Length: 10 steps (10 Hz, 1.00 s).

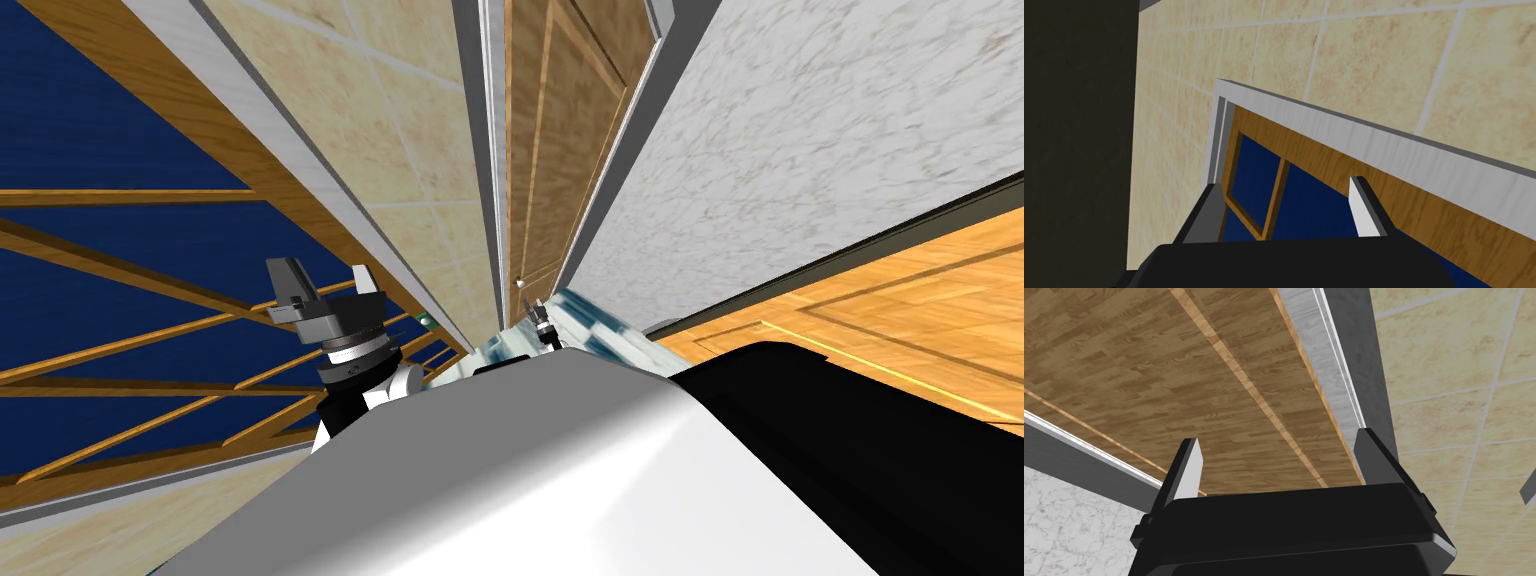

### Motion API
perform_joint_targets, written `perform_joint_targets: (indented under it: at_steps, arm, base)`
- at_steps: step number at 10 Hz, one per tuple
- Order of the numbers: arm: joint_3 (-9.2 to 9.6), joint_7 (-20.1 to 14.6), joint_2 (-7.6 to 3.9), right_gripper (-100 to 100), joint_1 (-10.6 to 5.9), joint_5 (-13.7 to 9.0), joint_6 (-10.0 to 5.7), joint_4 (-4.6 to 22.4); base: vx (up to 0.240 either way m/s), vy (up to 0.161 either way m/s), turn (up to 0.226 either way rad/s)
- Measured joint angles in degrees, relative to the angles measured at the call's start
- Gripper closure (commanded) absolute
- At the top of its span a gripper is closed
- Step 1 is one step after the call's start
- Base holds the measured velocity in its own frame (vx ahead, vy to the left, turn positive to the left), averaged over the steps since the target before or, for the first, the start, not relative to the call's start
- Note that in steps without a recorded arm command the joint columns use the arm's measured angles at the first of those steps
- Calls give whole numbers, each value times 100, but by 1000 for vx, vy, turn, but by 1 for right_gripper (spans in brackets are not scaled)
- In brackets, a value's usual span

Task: Pull the door open

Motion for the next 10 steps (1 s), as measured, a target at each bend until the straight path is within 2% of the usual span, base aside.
perform_joint_targets:
  at_steps: [7, 10]
  arm:
    - [86, 948, 49, -100, -203, 39, -176, 790]
    - [143, 1346, 103, -100, -217, 68, -247, 1037]
  base:
    - [52, -96, 120]
    - [46, -95, 103]
